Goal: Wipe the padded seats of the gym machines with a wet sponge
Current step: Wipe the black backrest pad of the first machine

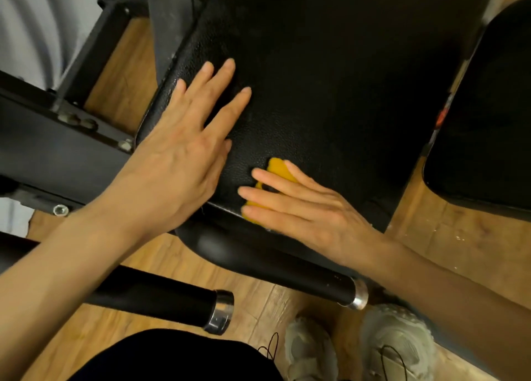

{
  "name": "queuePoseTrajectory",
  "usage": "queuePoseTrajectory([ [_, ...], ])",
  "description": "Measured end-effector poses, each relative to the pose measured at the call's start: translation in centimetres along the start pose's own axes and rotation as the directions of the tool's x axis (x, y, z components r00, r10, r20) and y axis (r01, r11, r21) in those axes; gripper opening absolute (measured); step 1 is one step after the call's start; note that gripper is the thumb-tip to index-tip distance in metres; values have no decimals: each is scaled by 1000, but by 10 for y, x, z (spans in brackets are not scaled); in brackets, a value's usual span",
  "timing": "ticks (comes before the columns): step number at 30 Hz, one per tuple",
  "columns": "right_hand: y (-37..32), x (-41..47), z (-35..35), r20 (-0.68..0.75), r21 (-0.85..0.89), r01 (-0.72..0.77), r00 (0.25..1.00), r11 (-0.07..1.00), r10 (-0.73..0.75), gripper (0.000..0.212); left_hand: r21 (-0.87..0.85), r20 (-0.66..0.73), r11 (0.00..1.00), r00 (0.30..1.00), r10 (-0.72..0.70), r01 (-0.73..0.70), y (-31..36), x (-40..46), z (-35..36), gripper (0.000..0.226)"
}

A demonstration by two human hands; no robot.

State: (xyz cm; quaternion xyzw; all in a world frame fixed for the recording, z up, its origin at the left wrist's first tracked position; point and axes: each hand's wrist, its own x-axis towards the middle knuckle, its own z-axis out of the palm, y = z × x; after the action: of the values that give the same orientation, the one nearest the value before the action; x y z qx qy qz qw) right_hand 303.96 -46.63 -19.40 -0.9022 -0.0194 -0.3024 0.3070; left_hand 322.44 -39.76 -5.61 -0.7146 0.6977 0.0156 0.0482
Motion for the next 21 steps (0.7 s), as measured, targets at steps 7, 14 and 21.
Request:
queuePoseTrajectory([
  [7, 6, -72, 2, 57, -34, -106, 993, 994, 108, 42, 19, 4, 1000, 1000, -17, 16, 3, 0, -4, 58],
  [14, -6, -51, 8, -226, 227, -385, 873, 894, 433, 40, 3, 139, 989, 980, 145, -146, 35, 11, 15, 72],
  [21, -5, -81, 4, -101, 186, -358, 919, 915, 380, 44, 4, 209, 966, 945, 252, -258, 44, 26, 30, 74],
])
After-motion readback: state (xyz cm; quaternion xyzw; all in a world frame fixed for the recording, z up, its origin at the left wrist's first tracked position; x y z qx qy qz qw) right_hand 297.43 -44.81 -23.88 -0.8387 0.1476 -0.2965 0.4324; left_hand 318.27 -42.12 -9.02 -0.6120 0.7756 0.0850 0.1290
